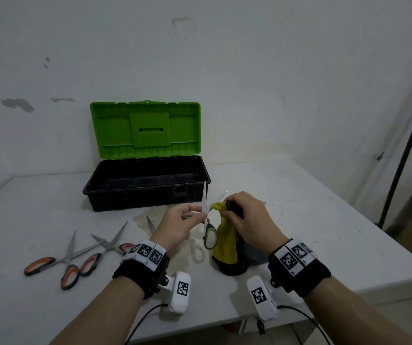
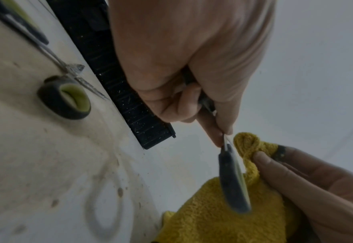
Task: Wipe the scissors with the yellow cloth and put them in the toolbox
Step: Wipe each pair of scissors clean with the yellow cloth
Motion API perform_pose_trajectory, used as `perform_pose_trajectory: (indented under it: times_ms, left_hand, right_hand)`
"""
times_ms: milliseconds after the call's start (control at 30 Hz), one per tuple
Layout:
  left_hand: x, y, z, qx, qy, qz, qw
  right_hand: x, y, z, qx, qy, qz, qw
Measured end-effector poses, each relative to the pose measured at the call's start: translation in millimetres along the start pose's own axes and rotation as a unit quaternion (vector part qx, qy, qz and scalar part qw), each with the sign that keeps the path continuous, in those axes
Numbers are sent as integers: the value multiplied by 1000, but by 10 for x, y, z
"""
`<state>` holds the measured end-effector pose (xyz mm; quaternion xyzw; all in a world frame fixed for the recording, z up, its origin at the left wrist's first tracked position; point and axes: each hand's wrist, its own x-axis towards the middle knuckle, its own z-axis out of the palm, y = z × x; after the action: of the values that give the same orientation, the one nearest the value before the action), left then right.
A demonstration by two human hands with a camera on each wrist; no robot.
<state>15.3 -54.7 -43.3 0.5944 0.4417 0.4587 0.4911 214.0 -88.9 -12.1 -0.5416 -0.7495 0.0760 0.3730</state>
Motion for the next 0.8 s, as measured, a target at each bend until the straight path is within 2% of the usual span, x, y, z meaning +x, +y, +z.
perform_pose_trajectory:
  times_ms: [133, 367, 700, 800]
  left_hand:
    - [-21, 17, 4, -2, 0, 9, 1000]
    - [-29, 24, 21, -39, -2, -28, 999]
    - [-43, -36, 14, -3, 2, -15, 1000]
    - [-26, -48, 35, -1, -19, -26, 999]
  right_hand:
    - [-14, -33, -23, 22, 25, 18, 999]
    - [15, -144, 151, -40, -35, -24, 998]
    - [-2, -162, 214, -84, -45, -70, 993]
    - [-1, -159, 207, -91, -47, -73, 992]
